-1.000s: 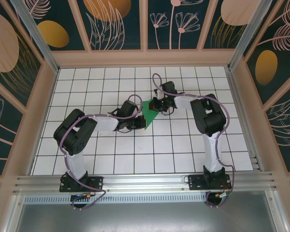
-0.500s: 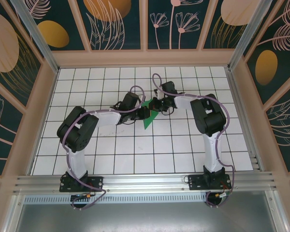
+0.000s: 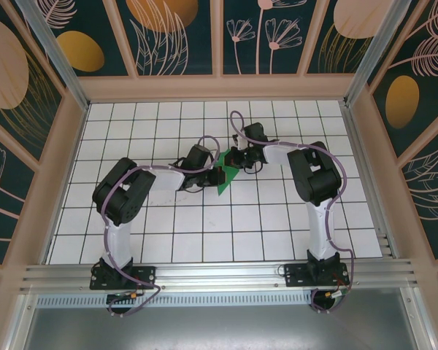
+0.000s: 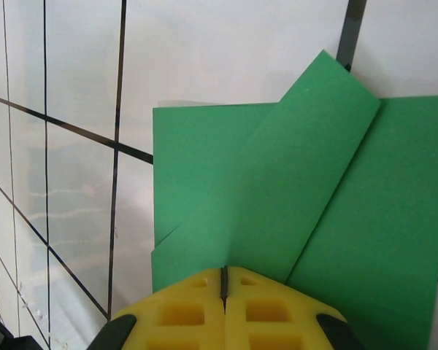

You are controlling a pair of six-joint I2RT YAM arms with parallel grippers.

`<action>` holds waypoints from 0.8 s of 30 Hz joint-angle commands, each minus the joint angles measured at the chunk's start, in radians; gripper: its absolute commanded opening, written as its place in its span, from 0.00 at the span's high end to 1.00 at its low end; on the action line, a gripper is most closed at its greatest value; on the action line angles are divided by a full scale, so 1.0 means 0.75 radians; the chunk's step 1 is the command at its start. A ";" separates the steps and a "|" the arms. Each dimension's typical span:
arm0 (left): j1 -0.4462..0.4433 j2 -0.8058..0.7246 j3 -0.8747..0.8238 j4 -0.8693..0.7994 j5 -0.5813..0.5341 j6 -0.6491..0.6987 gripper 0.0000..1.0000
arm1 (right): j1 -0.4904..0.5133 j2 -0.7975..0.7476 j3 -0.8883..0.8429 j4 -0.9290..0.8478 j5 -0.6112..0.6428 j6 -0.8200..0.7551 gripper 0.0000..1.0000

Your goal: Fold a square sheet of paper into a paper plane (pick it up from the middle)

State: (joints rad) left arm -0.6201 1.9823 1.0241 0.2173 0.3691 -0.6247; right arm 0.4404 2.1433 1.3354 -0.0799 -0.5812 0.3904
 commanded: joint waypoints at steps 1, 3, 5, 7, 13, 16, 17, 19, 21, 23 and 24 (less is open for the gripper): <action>-0.028 -0.054 -0.102 -0.130 0.047 0.047 0.96 | 0.004 0.086 -0.033 -0.098 0.057 -0.025 0.96; -0.037 -0.084 -0.134 -0.141 0.049 0.055 0.97 | 0.004 0.086 -0.037 -0.094 0.056 -0.024 0.96; -0.045 -0.110 -0.159 -0.150 0.054 0.060 0.98 | 0.004 0.086 -0.039 -0.093 0.056 -0.024 0.96; -0.055 -0.133 -0.181 -0.156 0.066 0.067 1.00 | 0.004 0.089 -0.041 -0.092 0.059 -0.022 0.96; -0.077 -0.163 -0.195 -0.198 0.088 0.108 1.00 | 0.004 0.098 -0.043 -0.092 0.059 -0.017 0.96; -0.079 -0.174 -0.201 -0.222 0.074 0.119 1.00 | 0.004 0.098 -0.045 -0.092 0.061 -0.015 0.96; -0.079 -0.176 -0.200 -0.233 0.071 0.127 1.00 | 0.005 0.098 -0.044 -0.092 0.061 -0.015 0.96; -0.079 -0.184 -0.208 -0.244 0.066 0.135 1.00 | 0.004 0.098 -0.044 -0.094 0.065 -0.015 0.96; -0.081 -0.187 -0.206 -0.257 0.067 0.147 1.00 | 0.004 0.100 -0.044 -0.095 0.065 -0.013 0.96; -0.081 -0.191 -0.204 -0.265 0.070 0.155 1.00 | 0.004 0.102 -0.040 -0.098 0.065 -0.015 0.96; -0.081 -0.193 -0.201 -0.269 0.072 0.159 1.00 | 0.004 0.102 -0.040 -0.100 0.066 -0.013 0.96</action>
State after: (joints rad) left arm -0.6643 1.8534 0.8955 0.1287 0.3855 -0.5381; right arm 0.4400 2.1464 1.3350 -0.0792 -0.5915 0.3908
